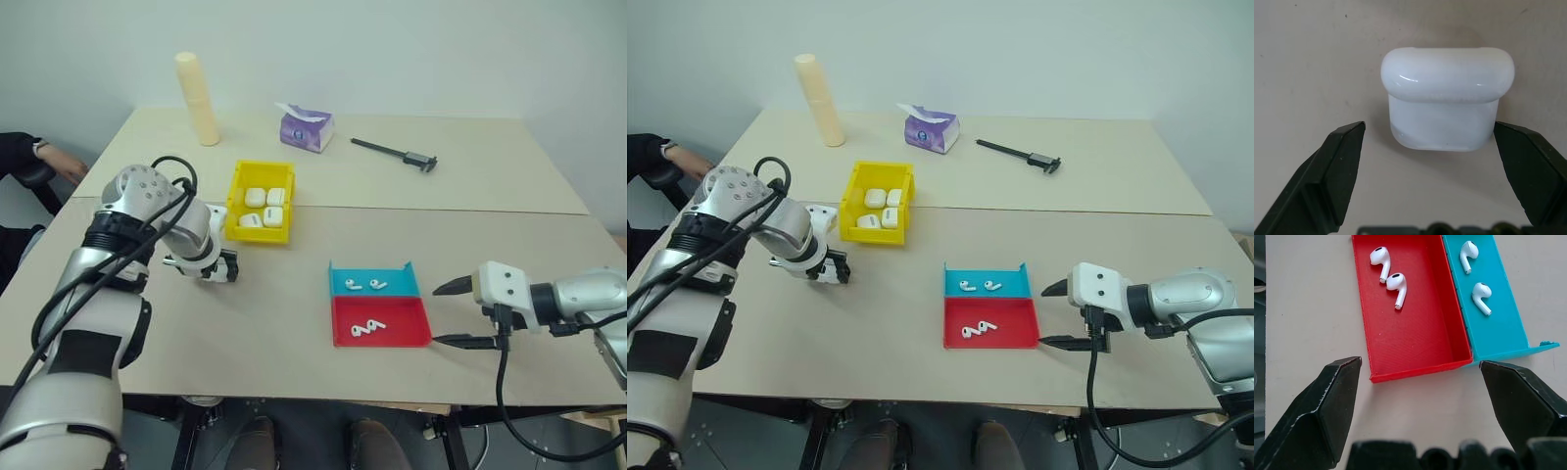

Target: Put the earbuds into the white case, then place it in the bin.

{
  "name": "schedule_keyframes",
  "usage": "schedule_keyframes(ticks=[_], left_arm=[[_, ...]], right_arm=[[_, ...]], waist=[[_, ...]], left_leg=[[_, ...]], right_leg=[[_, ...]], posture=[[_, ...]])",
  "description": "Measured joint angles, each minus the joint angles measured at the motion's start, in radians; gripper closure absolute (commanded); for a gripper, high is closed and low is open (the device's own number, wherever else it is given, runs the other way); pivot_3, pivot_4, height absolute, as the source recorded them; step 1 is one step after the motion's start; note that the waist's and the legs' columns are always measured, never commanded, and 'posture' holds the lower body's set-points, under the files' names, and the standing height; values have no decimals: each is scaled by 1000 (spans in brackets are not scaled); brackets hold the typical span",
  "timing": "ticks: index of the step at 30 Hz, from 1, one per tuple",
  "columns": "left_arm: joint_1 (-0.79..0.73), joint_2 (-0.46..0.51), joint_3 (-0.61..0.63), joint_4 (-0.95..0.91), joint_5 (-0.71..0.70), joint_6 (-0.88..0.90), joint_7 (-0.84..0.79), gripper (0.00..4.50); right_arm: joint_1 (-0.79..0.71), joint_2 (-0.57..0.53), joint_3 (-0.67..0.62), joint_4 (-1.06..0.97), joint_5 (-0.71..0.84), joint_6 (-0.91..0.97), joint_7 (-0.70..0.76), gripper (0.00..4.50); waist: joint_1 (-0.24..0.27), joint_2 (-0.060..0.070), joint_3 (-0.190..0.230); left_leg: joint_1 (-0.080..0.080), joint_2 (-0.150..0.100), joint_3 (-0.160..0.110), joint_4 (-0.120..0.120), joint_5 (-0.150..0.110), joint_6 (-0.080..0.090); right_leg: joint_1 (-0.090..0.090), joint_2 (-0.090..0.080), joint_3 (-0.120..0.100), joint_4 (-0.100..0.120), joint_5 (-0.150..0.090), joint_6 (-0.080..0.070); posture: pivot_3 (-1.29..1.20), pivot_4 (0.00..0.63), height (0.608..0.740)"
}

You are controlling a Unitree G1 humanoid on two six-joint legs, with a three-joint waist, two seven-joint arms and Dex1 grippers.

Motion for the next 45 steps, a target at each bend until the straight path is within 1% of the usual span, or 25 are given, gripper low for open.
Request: schedule_keyframes(ticks=[1,4,5,7,8,13,16,20,22,24,26,28,29,31,33,34,35,36,37,39,42,44,45], left_arm=[[0,-1,3,-1,13,0,-8,0],[0,-2,4,-4,41,0,-38,583],[0,-2,3,-5,44,0,-46,839],[0,-3,2,-6,64,0,-69,1550],[0,-3,2,-5,65,0,-74,1771],[-2,-4,2,-11,95,0,-105,1784],[3,0,2,-58,101,0,-123,1784],[26,41,4,-254,90,0,-119,1784],[62,98,20,-399,44,0,-117,1784],[115,135,61,-543,15,0,-116,1784],[172,163,110,-687,-20,-3,-155,1784],[273,192,190,-923,-30,-48,-232,1784],[322,199,213,-1035,-7,-87,-270,1784],[496,227,254,-1294,126,-267,-403,1784],[660,228,251,-1417,283,-448,-527,1784],[729,225,239,-1448,364,-538,-581,1784],[809,213,226,-1467,472,-666,-644,1784],[876,187,217,-1466,565,-788,-690,1784],[965,133,201,-1447,697,-978,-749,1784],[1057,27,162,-1367,871,-1268,-842,1784],[1119,-35,147,-1201,1027,-1569,-977,1784],[1144,-72,142,-1103,1080,-1704,-1055,1784],[1156,-95,143,-1060,1088,-1763,-1096,1784]], right_arm=[[0,0,0,0,-2,0,-2,48],[0,0,0,0,-14,0,-6,0],[0,0,0,0,-15,0,-6,0],[0,0,0,0,-17,0,-6,0],[0,0,0,0,-17,1,-6,0],[0,0,1,0,-29,1,-12,0],[0,0,1,-2,-33,1,-15,0],[-1,0,0,-7,-33,2,-16,0],[-5,-1,-11,-18,-29,4,-15,0],[-15,-5,-31,-28,-15,10,-15,0],[-46,-16,-41,-40,-3,12,-12,0],[-86,-31,-52,-57,7,13,-1,0],[-102,-40,-54,-64,9,14,6,0],[-142,-62,-46,-98,26,33,29,0],[-172,-79,-31,-133,32,48,49,0],[-186,-87,-23,-146,36,59,59,0],[-210,-100,-5,-161,36,76,71,0],[-231,-111,14,-175,33,87,78,0],[-259,-126,48,-200,19,105,94,0],[-306,-138,118,-229,-27,126,108,0],[-365,-111,241,-261,-125,161,106,0],[-391,-79,314,-271,-178,200,100,0],[-413,-57,357,-275,-209,235,94,182]], waist=[[0,0,0],[0,0,0],[0,0,0],[0,0,0],[0,0,0],[0,0,0],[0,0,0],[-1,0,0],[-5,0,0],[-8,0,0],[-8,0,0],[-10,0,0],[-9,0,0],[-10,1,-1],[-8,2,-1],[-6,1,-1],[-4,2,-1],[-2,3,-1],[0,4,-2],[4,3,-2],[3,5,-4],[1,5,-4],[1,5,-4]], left_leg=[[0,0,0,0,0,0],[0,0,0,0,0,0],[0,0,0,0,0,0],[0,0,0,0,0,0],[0,0,0,0,0,0],[0,0,0,0,0,0],[-1,0,0,0,0,0],[-3,0,-2,0,1,-1],[-3,1,-2,0,1,-1],[-3,1,-2,0,1,-2],[-2,1,-2,0,1,-2],[-2,1,-2,-1,1,-2],[-2,1,-2,-1,1,-3],[-1,1,-1,-1,1,-3],[0,1,3,-1,2,-3],[2,1,3,-1,2,-3],[3,2,4,-1,1,-2],[4,2,4,-1,-2,3],[5,2,4,-1,-3,5],[5,2,3,-1,-4,6],[4,3,4,0,-5,8],[1,3,3,0,-5,9],[0,3,3,0,-6,10]], right_leg=[[0,0,0,0,0,0],[0,0,0,0,0,0],[0,0,0,0,0,0],[0,0,0,0,0,0],[0,0,0,0,0,0],[0,0,0,0,0,0],[0,0,0,0,0,0],[-3,0,1,1,0,0],[-5,0,3,2,0,0],[-5,0,4,3,0,0],[-5,0,4,3,0,0],[-5,0,4,2,0,0],[-5,0,4,2,0,0],[-4,0,5,1,0,0],[-2,0,3,1,0,-1],[0,0,2,1,0,-1],[1,0,2,0,1,-2],[3,0,2,-1,1,-2],[4,0,1,-2,1,-3],[5,0,0,-3,0,-5],[3,-1,1,-4,0,-5],[1,-1,1,-3,1,-4],[0,-1,1,-3,1,-3]], posture=[[0,150,740],[0,150,740],[0,150,740],[0,150,740],[0,150,740],[0,150,740],[0,150,740],[0,150,740],[0,150,740],[0,150,740],[0,150,740],[0,150,740],[0,150,740],[0,150,740],[0,150,740],[0,150,740],[0,150,740],[0,150,740],[0,150,740],[0,150,740],[0,150,740],[0,150,740],[0,150,740]])
